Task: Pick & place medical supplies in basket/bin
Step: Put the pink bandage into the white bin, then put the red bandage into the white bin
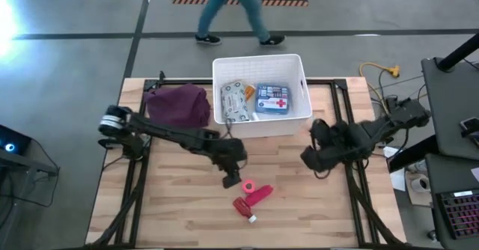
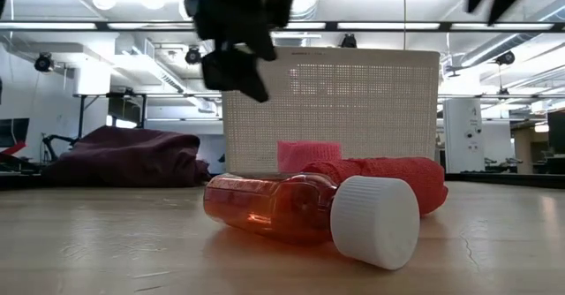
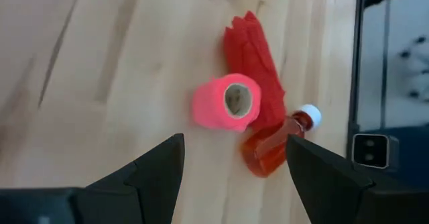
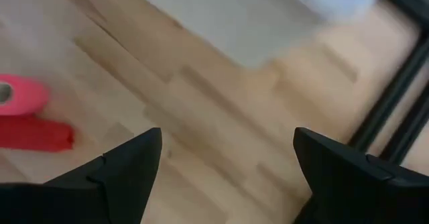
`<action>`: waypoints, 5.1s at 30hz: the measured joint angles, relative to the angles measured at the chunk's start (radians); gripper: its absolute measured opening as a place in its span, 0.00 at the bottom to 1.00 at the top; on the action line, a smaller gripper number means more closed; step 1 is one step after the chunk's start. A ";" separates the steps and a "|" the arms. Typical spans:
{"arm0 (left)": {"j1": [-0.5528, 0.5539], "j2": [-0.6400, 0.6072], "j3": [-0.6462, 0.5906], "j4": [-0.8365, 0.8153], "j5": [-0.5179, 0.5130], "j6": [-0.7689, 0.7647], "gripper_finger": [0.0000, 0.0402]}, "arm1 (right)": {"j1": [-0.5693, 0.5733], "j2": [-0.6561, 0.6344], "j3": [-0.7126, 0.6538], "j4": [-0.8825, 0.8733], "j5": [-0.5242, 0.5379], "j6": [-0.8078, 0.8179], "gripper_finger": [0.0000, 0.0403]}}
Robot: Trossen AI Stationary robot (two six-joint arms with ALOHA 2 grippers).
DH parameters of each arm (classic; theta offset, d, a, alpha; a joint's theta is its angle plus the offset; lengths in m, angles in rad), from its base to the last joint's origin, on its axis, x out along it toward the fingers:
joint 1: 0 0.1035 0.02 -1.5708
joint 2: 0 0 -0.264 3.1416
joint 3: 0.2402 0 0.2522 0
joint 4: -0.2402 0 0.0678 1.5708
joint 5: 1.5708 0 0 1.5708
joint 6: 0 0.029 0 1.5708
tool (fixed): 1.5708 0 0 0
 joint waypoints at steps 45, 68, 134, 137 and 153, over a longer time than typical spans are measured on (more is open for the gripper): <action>-0.034 0.356 0.273 -0.172 -0.129 0.037 0.22 | 0.169 -0.093 -0.318 0.085 0.020 0.345 0.82; 0.195 -0.112 0.472 -0.250 -0.805 0.238 0.03 | 0.166 -0.132 -0.302 0.081 0.185 0.380 0.82; -0.411 -0.622 -0.252 -0.268 -0.871 -0.610 0.55 | -0.031 0.646 -0.077 0.948 -0.438 -1.335 0.81; -0.411 -0.622 -0.252 -0.266 -0.870 -0.610 0.55 | -0.050 0.655 -0.077 0.947 -0.508 -1.332 0.78; -0.410 -0.622 -0.252 -0.267 -0.870 -0.610 0.55 | -0.124 0.568 -0.039 0.935 -0.562 -1.217 0.23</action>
